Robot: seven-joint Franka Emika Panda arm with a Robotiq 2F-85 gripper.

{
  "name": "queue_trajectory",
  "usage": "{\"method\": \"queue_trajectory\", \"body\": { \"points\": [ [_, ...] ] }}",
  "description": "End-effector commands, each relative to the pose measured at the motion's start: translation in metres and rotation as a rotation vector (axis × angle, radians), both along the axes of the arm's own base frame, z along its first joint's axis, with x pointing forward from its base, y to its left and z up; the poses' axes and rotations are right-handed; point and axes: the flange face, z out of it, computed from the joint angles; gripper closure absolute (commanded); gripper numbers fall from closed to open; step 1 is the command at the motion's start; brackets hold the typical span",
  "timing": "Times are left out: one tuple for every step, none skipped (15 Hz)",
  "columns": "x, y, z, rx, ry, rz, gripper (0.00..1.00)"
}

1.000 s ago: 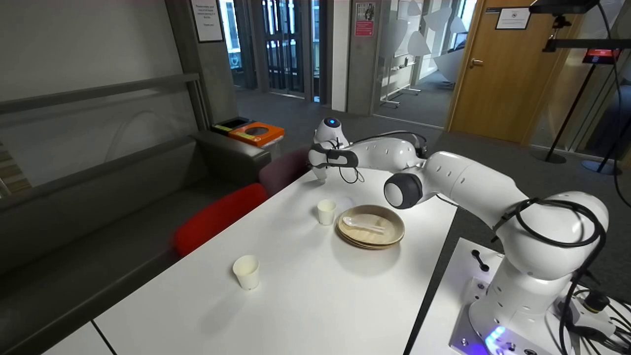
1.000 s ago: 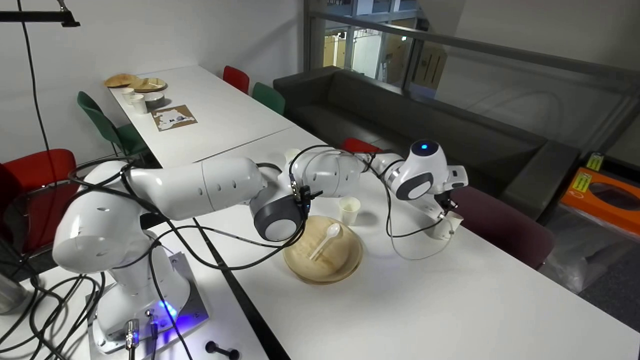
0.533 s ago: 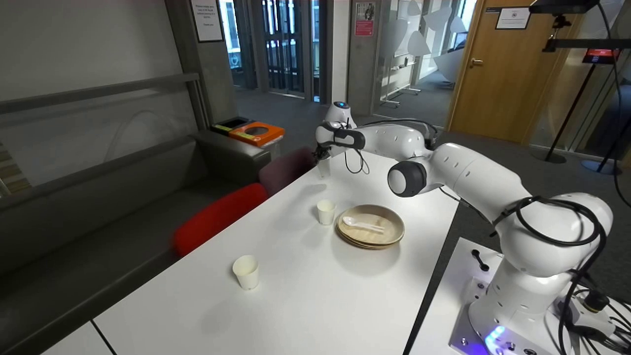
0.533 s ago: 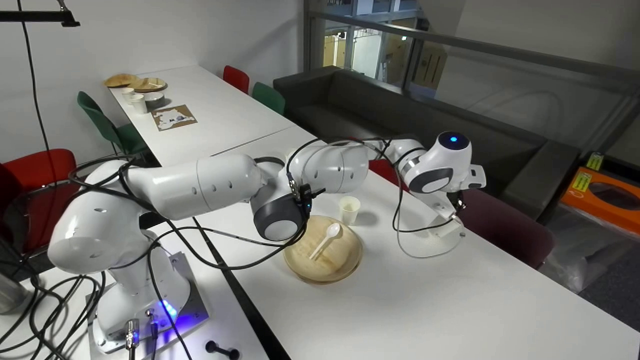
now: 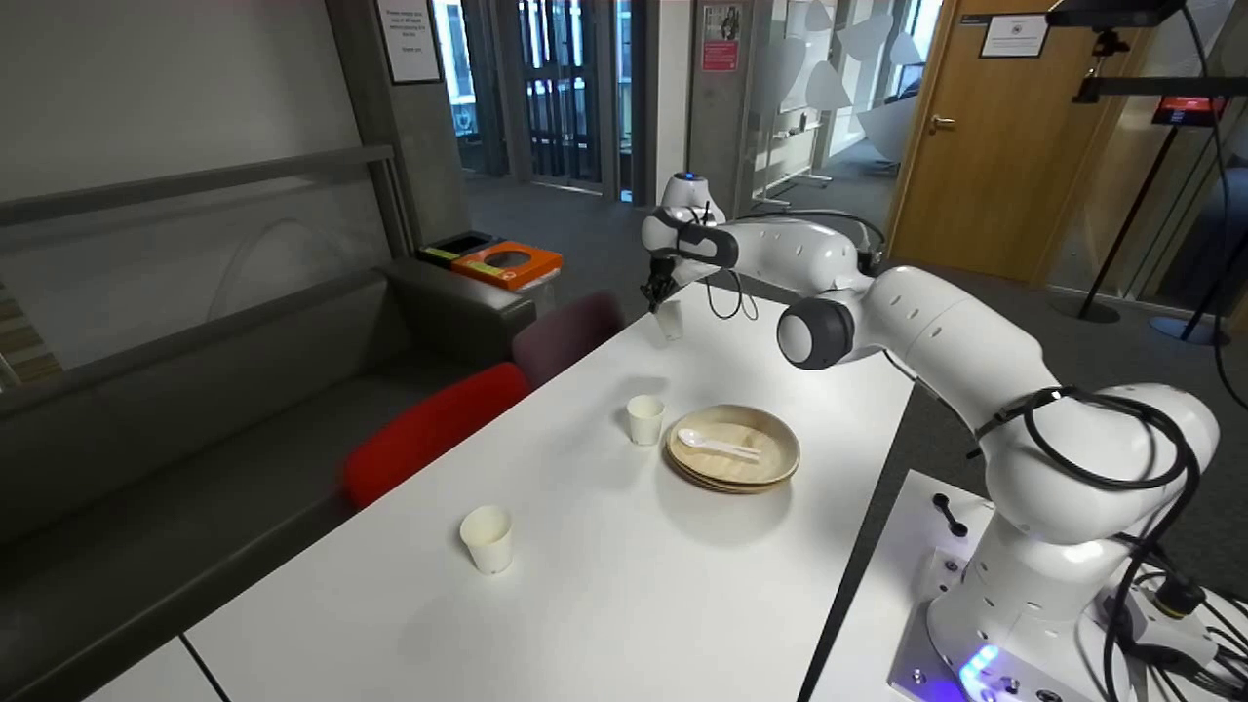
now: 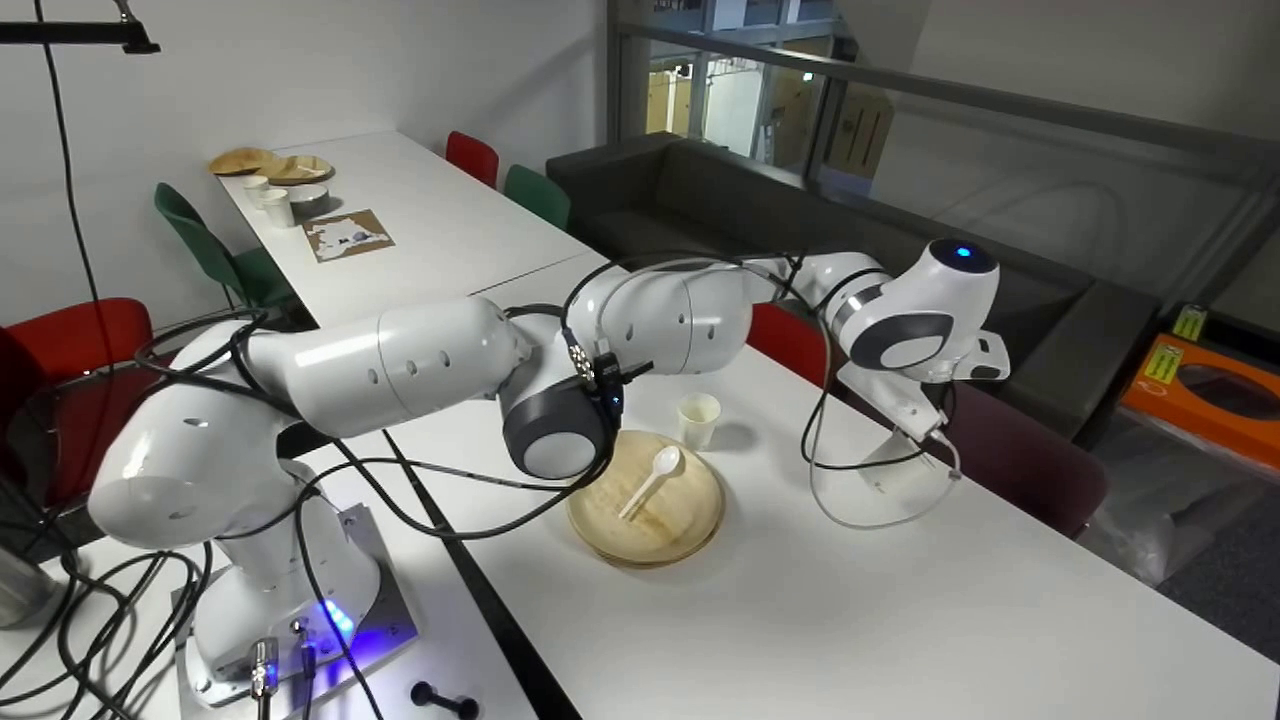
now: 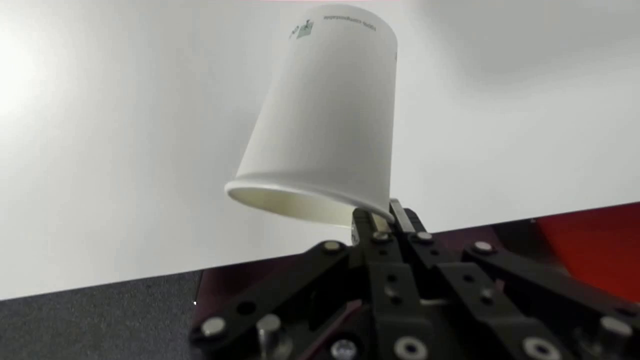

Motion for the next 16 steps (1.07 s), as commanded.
{"method": "queue_trajectory", "body": {
  "points": [
    [-0.001, -0.001, 0.019, 0.019, -0.009, -0.115, 0.99],
    [0.004, 0.001, 0.018, 0.044, -0.059, -0.163, 0.99],
    [0.009, 0.006, 0.013, 0.053, -0.088, -0.204, 0.99],
    [0.014, 0.01, 0.009, 0.061, -0.125, -0.246, 0.99],
    [0.02, 0.016, 0.001, 0.07, -0.162, -0.284, 0.99],
    [0.025, 0.021, -0.008, 0.073, -0.201, -0.321, 0.99],
    [0.03, 0.028, -0.019, 0.071, -0.246, -0.354, 0.99],
    [0.034, 0.033, -0.03, 0.067, -0.292, -0.381, 0.99],
    [0.038, 0.038, -0.041, 0.061, -0.345, -0.402, 0.99],
    [0.04, 0.043, -0.053, 0.052, -0.402, -0.41, 0.99],
    [0.041, 0.047, -0.064, 0.044, -0.458, -0.418, 0.99],
    [0.044, 0.049, -0.063, 0.035, -0.509, -0.426, 0.99],
    [0.043, 0.053, -0.072, 0.021, -0.569, -0.429, 0.99],
    [0.042, 0.055, -0.079, 0.002, -0.63, -0.43, 0.99],
    [0.038, 0.054, -0.091, -0.052, -0.647, -0.429, 0.99],
    [0.036, 0.052, -0.099, -0.097, -0.614, -0.43, 0.99]
  ]
}}
